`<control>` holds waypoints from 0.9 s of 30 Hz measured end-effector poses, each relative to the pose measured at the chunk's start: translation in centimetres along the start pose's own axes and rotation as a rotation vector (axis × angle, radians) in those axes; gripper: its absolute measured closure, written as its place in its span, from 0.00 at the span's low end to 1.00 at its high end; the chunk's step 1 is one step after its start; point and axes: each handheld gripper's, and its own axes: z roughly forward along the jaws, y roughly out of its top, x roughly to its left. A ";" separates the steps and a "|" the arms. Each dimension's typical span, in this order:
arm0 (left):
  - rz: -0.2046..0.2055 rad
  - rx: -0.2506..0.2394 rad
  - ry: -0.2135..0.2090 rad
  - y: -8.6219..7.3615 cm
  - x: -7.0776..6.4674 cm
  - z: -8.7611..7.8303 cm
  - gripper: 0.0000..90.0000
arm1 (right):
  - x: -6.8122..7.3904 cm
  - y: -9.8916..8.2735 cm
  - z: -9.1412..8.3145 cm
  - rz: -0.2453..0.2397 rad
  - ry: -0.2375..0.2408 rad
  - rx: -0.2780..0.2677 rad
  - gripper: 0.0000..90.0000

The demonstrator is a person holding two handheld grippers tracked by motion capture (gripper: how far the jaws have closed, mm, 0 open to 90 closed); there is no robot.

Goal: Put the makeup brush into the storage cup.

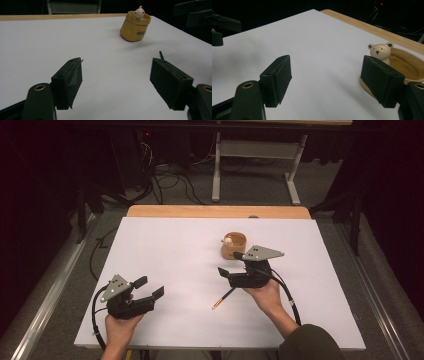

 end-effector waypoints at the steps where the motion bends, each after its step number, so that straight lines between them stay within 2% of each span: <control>1: 0.000 -0.002 0.000 0.0 0.0 0.0 0.29 | 0.0 0.0 0.0 -0.001 -0.001 0.003 0.30; 13: 0.001 -0.002 0.000 0.0 0.0 0.0 0.29 | -0.3 0.8 -0.1 -0.065 -0.016 0.104 0.31; 24: 0.001 -0.001 0.001 0.0 0.0 0.0 0.29 | -0.7 1.2 -0.2 -0.070 -0.013 0.184 0.32; 27: 0.001 -0.002 0.003 0.0 0.0 -0.1 0.29 | -0.7 1.4 -0.1 -0.097 -0.021 0.216 0.32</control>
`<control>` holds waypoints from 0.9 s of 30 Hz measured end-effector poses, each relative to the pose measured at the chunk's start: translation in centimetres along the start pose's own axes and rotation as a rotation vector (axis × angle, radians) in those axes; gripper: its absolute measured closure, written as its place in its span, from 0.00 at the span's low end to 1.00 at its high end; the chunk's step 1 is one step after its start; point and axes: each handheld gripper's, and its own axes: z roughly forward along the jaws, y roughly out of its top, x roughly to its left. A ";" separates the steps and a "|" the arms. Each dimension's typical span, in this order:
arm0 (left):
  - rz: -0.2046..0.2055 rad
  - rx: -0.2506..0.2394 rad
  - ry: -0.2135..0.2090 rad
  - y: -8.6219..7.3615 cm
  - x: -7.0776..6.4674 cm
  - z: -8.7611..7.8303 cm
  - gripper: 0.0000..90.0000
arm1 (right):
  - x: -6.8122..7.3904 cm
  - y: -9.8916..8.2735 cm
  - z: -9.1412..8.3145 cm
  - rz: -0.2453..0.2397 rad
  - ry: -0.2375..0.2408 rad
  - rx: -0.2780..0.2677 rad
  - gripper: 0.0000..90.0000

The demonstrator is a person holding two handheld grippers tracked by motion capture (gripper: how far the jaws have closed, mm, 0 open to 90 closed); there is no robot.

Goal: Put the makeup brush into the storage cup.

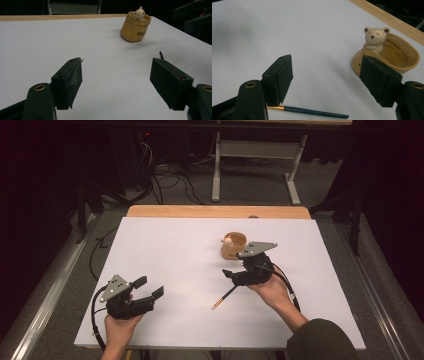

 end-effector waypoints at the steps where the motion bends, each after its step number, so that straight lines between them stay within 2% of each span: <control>1: 0.000 0.000 0.000 0.0 0.0 0.0 0.29 | 0.0 0.0 0.0 -0.001 0.005 0.005 0.32; 7: 0.002 0.001 -0.002 0.0 0.0 0.0 0.29 | 0.1 0.5 0.0 -0.043 0.008 0.055 0.32; 14: -0.001 -0.002 -0.001 0.0 -0.1 0.0 0.29 | 0.1 1.1 0.0 -0.071 0.017 0.130 0.32; 20: 0.001 -0.002 -0.002 0.0 -0.1 -0.1 0.29 | -0.1 1.5 0.0 -0.098 0.022 0.171 0.33; 27: 0.006 0.004 -0.003 0.0 -0.1 0.0 0.29 | -0.2 2.2 0.1 -0.139 0.022 0.249 0.33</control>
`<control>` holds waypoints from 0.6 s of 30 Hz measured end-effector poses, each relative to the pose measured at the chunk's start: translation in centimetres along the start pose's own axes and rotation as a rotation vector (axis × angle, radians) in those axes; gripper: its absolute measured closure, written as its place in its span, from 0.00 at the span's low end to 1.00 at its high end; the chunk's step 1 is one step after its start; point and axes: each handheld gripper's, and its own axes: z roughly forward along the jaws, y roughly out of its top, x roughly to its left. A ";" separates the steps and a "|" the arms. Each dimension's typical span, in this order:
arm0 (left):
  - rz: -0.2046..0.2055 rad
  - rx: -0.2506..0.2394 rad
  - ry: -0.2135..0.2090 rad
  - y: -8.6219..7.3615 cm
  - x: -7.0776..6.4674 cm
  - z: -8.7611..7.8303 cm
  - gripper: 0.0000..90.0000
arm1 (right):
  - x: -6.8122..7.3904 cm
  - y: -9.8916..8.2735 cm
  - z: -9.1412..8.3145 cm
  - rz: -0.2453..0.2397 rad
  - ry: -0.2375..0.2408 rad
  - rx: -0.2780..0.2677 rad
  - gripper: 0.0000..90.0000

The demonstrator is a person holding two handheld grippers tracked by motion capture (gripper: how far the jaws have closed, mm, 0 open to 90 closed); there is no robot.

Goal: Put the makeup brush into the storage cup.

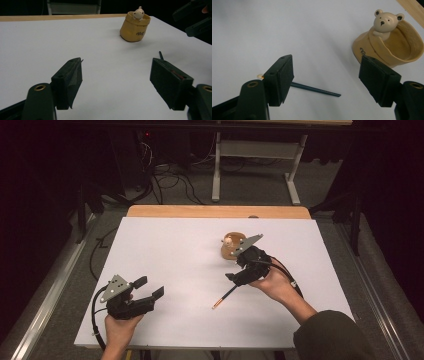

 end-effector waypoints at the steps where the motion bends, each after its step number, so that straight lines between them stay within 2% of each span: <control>1: 0.000 -0.001 -0.001 0.0 0.0 0.0 0.29 | 0.0 0.1 0.0 -0.007 0.001 0.008 0.33; 10: 0.001 0.001 0.000 0.0 0.0 0.0 0.29 | 0.6 0.7 0.5 -0.059 0.026 0.081 0.35; 12: 0.001 0.000 -0.001 0.0 0.0 0.0 0.29 | 0.6 0.8 0.7 -0.079 0.030 0.087 0.35; 18: -0.002 -0.003 0.001 0.0 0.0 -0.1 0.29 | 0.7 1.1 1.0 -0.096 0.041 0.115 0.36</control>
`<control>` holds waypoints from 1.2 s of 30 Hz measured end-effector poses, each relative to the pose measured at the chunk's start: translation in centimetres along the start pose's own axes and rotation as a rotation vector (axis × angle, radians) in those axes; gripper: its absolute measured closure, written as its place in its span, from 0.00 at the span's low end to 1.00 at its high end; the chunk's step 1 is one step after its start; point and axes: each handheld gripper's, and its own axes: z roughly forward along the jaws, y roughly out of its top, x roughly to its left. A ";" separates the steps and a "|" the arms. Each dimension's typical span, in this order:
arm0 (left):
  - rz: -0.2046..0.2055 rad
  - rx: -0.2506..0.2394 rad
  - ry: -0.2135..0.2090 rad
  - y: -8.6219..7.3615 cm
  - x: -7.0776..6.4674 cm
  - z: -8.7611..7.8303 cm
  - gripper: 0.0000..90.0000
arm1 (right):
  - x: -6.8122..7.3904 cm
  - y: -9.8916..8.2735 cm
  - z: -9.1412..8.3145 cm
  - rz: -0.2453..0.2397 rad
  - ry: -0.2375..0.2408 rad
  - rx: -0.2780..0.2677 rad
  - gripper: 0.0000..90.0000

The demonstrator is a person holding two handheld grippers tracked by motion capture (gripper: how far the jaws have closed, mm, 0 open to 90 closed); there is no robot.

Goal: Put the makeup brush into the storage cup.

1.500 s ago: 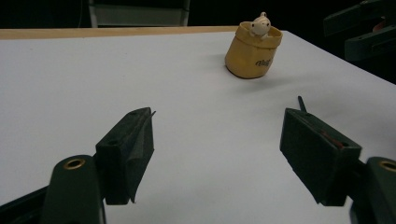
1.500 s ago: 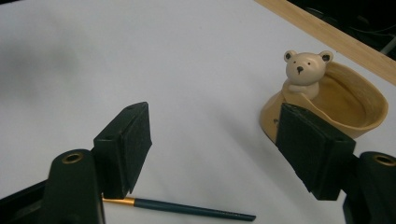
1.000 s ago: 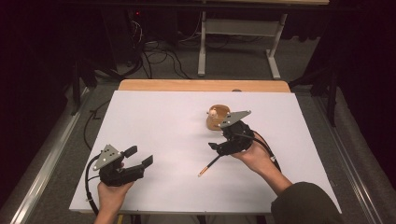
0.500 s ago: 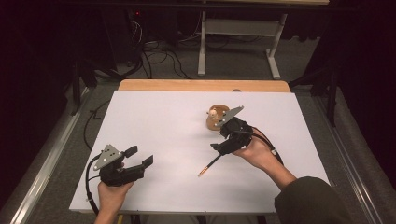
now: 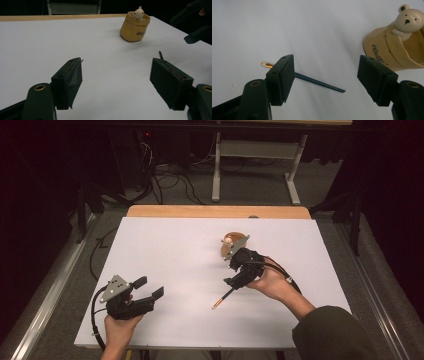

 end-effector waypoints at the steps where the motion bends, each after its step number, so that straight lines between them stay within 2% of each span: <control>1: 0.000 0.001 0.000 0.0 0.0 0.0 0.29 | 0.0 0.1 0.0 -0.006 0.001 0.003 0.36; 11: -0.001 -0.001 0.000 0.0 0.0 0.0 0.29 | 0.0 0.6 0.5 -0.031 0.021 0.064 0.36; 23: -0.001 -0.002 0.000 0.0 0.0 0.0 0.29 | 0.3 0.9 2.2 -0.072 0.064 0.177 0.36; 36: -0.003 -0.003 0.001 0.0 0.1 -0.1 0.29 | 0.6 0.8 4.1 -0.107 0.113 0.250 0.36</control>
